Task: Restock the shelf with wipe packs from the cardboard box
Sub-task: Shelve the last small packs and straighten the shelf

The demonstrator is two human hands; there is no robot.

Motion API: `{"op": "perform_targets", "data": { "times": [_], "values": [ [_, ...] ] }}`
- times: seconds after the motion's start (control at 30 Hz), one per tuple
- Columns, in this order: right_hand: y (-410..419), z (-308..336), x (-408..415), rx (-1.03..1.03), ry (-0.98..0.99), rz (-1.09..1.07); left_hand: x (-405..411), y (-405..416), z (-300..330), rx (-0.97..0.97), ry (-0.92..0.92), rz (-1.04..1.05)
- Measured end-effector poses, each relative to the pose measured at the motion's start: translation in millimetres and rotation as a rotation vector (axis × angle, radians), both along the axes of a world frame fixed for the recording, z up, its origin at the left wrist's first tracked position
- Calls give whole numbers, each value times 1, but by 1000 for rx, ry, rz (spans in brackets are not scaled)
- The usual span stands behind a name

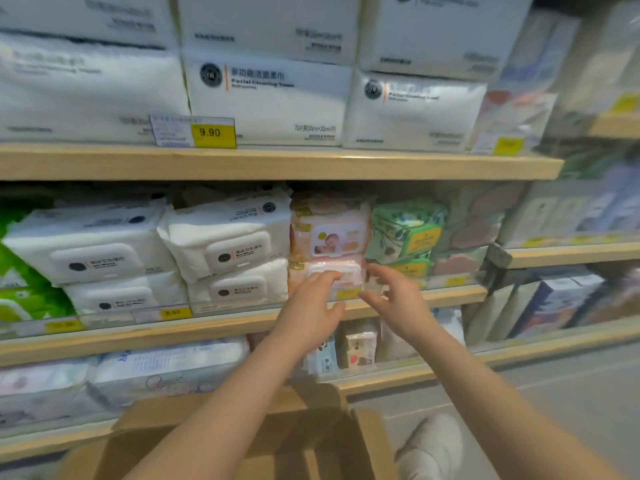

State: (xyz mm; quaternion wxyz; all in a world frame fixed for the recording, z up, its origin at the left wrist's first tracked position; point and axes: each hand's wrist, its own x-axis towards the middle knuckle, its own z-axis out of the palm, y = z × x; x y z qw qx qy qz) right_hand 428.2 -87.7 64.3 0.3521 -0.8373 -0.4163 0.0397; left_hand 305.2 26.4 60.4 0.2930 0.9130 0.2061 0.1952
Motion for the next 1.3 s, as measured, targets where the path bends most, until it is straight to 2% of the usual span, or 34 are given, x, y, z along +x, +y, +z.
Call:
{"op": "perform_targets", "data": {
  "times": [0.17, 0.3, 0.4, 0.5, 0.57, 0.67, 0.77, 0.87, 1.0, 1.13, 1.23, 1.3],
  "values": [
    [-13, 29, 52, -36, -276, 2, 58, -6, 42, 185, -75, -33],
    [2, 37, 88, -42, -478, -42, 107, 20, 70, 374, 28, 70],
    [22, 37, 106, -119, -606, -97, 138, 46, 80, 244, 285, 162],
    [33, 30, 117, -172, -545, -153, 151, 55, 71, 136, 640, 190],
    [37, 23, 119, -149, -544, -203, 152, 53, 61, 122, 712, 229],
    [42, 13, 118, -115, -601, -283, 153, 51, 52, 192, 629, 325],
    [51, 6, 118, -50, -672, -359, 152, 55, 44, 369, 441, 381],
    [61, 15, 114, -141, -607, -419, 147, 57, 38, 400, 280, 412],
    [73, 18, 117, -242, -582, -470, 146, 60, 36, 319, 339, 378],
    [84, 15, 118, -212, -604, -506, 147, 65, 34, 473, 319, 377],
    [85, 14, 118, -177, -593, -496, 148, 68, 33, 415, 358, 361],
    [77, 13, 121, -182, -578, -449, 148, 69, 31, 481, 323, 350]
  ]
}}
